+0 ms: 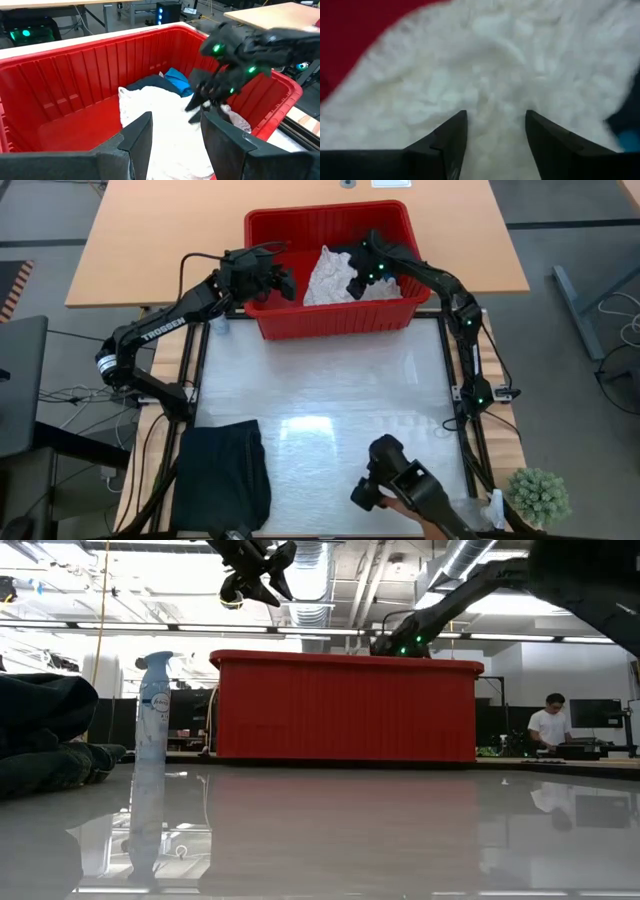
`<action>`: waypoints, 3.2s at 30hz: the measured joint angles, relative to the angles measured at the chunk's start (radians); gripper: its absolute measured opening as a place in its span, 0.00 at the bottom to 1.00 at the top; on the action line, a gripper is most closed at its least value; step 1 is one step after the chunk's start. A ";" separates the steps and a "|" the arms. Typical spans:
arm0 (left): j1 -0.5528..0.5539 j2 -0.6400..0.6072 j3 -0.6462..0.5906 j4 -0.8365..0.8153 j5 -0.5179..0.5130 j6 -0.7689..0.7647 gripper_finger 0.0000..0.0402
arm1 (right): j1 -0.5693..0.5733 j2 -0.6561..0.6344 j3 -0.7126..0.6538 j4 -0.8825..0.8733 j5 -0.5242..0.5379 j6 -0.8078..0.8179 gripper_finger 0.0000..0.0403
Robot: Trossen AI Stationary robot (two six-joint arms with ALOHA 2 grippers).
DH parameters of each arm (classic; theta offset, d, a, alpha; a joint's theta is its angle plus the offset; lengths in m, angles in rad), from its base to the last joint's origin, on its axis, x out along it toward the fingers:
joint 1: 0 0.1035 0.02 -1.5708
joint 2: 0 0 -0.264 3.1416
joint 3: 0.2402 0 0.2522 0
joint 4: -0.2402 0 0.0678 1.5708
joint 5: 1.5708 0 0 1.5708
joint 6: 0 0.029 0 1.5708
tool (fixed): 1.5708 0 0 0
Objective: Fold Laundry from Bin
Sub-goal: Fold the white dress from the red bin
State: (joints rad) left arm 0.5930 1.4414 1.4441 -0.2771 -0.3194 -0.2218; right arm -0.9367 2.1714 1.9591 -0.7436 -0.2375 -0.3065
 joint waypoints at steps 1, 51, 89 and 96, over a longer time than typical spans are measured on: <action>0.000 0.000 0.000 0.000 0.000 0.000 0.39 | 0.002 0.015 0.000 -0.014 0.009 -0.009 0.57; -0.017 0.210 -0.310 0.266 0.213 0.426 0.02 | 0.500 -0.673 0.345 0.090 0.090 0.036 0.06; -0.409 -0.262 -0.157 -0.471 0.131 0.228 0.37 | 0.710 -0.665 0.285 -0.062 0.213 0.099 0.06; -0.644 -0.260 -0.365 -0.219 -0.262 0.148 0.39 | 0.649 -0.671 0.330 -0.001 0.196 0.134 0.06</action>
State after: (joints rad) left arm -0.0509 1.1816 1.0792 -0.4962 -0.5818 -0.0743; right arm -0.2876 1.5000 2.2887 -0.7448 -0.0415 -0.1722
